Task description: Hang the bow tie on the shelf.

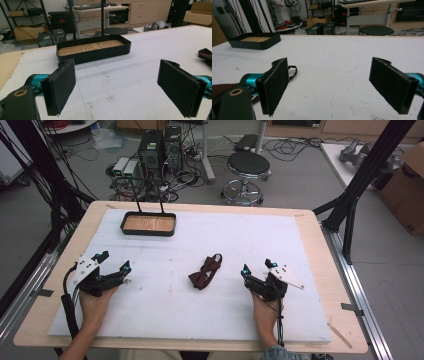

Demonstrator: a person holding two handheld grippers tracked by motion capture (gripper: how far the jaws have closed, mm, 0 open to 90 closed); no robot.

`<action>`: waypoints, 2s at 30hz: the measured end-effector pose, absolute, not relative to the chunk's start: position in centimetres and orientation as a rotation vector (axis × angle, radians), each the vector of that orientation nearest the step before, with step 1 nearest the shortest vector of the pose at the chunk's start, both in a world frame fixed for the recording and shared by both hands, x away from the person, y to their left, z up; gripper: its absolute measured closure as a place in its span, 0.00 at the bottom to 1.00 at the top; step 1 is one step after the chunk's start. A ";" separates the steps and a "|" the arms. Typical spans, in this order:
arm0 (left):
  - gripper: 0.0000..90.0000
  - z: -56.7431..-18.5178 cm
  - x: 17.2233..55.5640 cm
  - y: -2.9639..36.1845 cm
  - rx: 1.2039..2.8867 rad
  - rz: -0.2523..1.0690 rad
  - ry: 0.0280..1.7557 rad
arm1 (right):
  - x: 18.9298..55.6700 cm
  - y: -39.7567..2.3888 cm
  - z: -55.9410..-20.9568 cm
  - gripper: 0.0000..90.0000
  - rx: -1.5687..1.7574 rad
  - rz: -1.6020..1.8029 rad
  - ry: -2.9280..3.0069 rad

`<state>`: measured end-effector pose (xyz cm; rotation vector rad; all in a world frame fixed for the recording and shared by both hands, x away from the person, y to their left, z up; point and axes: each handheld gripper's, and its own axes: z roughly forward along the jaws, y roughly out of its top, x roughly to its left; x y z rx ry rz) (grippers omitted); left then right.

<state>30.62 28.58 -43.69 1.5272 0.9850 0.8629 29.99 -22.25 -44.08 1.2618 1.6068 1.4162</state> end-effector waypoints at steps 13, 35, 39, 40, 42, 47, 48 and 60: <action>0.18 -43.7 30.6 28.5 1.529 0.861 0.989 | 30.0 -22.2 -44.1 0.18 1.279 1.407 1.613; 0.19 -43.8 30.6 28.4 1.540 0.860 0.994 | 33.1 -20.0 -42.4 0.34 0.953 1.481 2.025; 0.19 -43.8 30.7 28.4 1.540 0.858 0.993 | 34.3 -18.3 -42.5 0.38 0.809 1.430 2.151; 0.19 -43.8 30.7 28.4 1.541 0.858 0.993 | 34.5 -18.0 -42.5 0.38 0.808 1.423 2.174; 0.19 -43.8 30.7 28.4 1.540 0.857 0.992 | 34.9 -17.6 -42.7 0.40 0.768 1.429 2.184; 0.19 -43.8 30.7 28.4 1.540 0.857 0.992 | 36.4 -16.8 -42.9 0.40 0.755 1.407 2.260; 0.19 -43.8 30.7 28.4 1.540 0.856 0.993 | 36.7 -16.5 -43.0 0.42 0.740 1.405 2.268; 0.20 -43.8 30.7 28.4 1.545 0.858 1.004 | 38.7 -14.7 -44.6 0.49 0.679 1.309 2.380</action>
